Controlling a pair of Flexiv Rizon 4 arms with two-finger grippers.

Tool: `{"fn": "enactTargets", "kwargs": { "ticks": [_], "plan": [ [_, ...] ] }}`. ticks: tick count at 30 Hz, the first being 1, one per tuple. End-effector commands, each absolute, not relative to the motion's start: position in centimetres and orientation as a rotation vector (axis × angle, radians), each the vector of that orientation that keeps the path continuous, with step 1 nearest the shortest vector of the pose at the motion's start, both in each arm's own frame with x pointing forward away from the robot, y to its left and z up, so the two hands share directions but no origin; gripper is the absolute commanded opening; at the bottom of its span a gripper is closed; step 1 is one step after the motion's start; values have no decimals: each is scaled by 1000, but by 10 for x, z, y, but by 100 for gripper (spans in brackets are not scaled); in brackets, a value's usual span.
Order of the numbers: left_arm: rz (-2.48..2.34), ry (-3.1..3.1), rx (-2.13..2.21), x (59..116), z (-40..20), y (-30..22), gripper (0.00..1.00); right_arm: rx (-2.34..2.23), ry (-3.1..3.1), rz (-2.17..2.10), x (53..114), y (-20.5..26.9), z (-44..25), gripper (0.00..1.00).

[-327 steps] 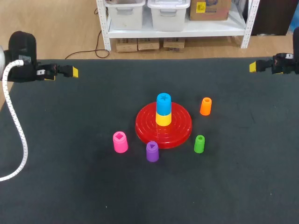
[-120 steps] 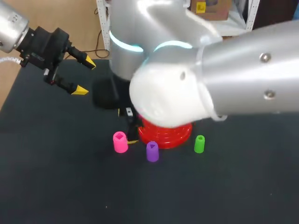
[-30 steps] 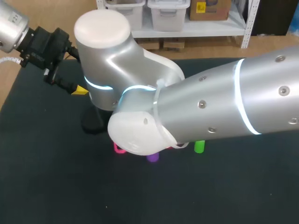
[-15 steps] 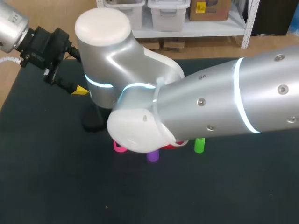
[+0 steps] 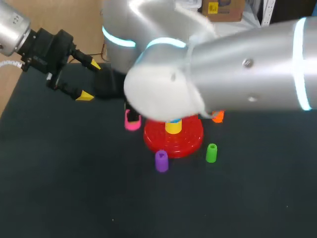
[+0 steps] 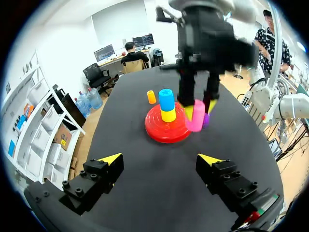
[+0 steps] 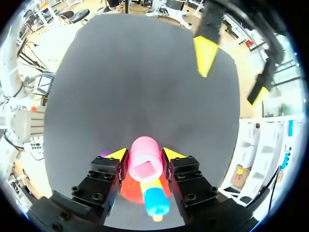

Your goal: Pick up and stack the cylinders on the red base in this order: pink,purple,orange,green

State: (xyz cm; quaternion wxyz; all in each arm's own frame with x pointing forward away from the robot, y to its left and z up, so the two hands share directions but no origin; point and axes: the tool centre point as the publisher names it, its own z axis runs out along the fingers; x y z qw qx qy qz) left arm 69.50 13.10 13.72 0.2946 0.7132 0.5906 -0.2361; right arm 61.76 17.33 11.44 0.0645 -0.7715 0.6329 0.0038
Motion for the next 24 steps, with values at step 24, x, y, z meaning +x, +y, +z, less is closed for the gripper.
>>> {"fn": "enactTargets", "kwargs": {
  "ticks": [24],
  "plan": [
    [-628,1572,1900,696,137,131,100,-2173,2154,-20,653,94,172,0]
  ]
}}
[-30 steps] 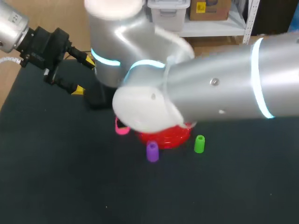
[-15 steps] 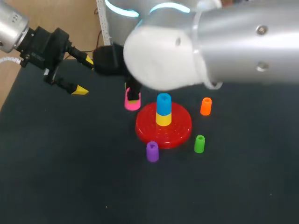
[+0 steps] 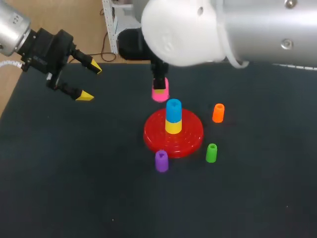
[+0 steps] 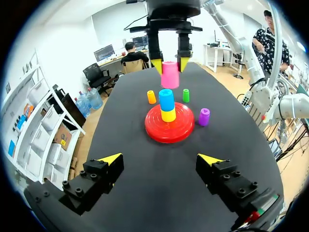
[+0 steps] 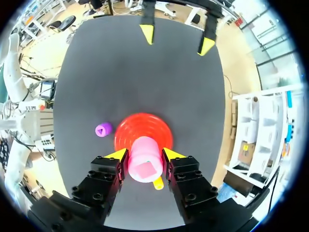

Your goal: Pick up and stack the cylinders on the red base in this order: pink,purple,orange,green

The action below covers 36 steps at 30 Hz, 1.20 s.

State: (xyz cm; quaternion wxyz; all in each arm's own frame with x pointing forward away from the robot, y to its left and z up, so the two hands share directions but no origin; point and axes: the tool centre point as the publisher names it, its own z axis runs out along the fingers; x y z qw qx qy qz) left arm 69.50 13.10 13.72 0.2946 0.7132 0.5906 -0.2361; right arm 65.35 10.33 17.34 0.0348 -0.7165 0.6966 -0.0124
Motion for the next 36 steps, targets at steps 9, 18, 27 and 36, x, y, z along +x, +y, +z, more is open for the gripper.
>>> {"fn": "enactTargets", "kwargs": {
  "ticks": [9,18,27,36],
  "plan": [
    [-628,1572,1900,696,137,131,100,-2120,2202,10,653,81,169,0],
    [-628,1572,1900,696,137,131,100,-2105,2198,12,652,81,162,0],
    [-628,1572,1900,696,137,131,100,-2061,2237,29,657,78,150,0],
    [-628,1572,1900,696,137,131,100,-2062,2287,63,659,73,142,0]
  ]
}}
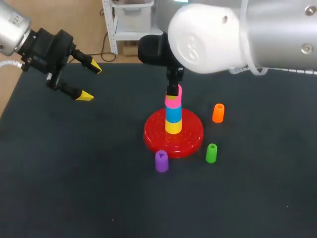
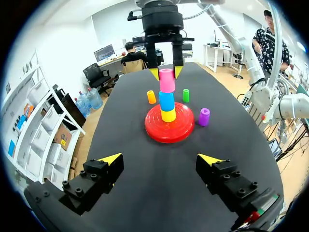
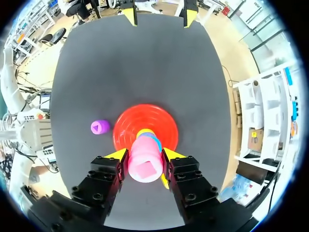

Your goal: Pick up and stack the cylinders on the red base in this order: pink,purple,orange,green

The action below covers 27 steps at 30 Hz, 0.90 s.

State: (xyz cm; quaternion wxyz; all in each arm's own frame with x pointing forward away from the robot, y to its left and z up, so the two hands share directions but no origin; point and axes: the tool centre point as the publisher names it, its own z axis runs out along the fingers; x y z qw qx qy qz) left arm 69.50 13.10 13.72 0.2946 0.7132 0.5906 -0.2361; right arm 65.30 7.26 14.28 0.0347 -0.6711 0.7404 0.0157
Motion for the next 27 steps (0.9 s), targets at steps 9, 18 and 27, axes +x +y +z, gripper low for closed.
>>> {"fn": "enactTargets", "kwargs": {
  "ticks": [9,18,27],
  "plan": [
    [-628,1572,1900,696,137,131,100,-2077,2304,81,660,74,140,0],
    [-628,1572,1900,696,137,131,100,-2077,2313,79,660,71,137,0],
    [-628,1572,1900,696,137,131,100,-2085,2330,87,655,69,129,0]
  ]
}}
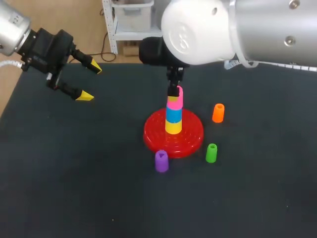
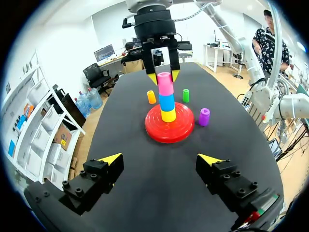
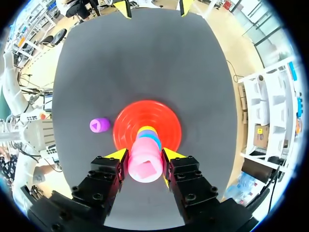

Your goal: Pick up and stack the cylinders on the red base in this order: pink,purple,orange,green

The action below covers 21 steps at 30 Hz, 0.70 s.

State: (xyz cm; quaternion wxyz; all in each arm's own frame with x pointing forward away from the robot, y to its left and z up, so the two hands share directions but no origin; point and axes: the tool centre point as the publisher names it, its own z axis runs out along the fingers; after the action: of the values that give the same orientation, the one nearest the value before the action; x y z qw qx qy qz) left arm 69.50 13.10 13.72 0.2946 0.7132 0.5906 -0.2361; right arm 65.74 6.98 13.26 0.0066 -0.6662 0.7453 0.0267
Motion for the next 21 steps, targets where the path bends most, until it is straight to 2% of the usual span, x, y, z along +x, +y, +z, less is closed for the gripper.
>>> {"fn": "enactTargets", "kwargs": {
  "ticks": [1,21],
  "plan": [
    [-628,1572,1900,696,137,131,100,-2085,2329,87,655,69,129,0],
    [-628,1572,1900,696,137,131,100,-2041,2329,92,655,69,117,0]
  ]
}}
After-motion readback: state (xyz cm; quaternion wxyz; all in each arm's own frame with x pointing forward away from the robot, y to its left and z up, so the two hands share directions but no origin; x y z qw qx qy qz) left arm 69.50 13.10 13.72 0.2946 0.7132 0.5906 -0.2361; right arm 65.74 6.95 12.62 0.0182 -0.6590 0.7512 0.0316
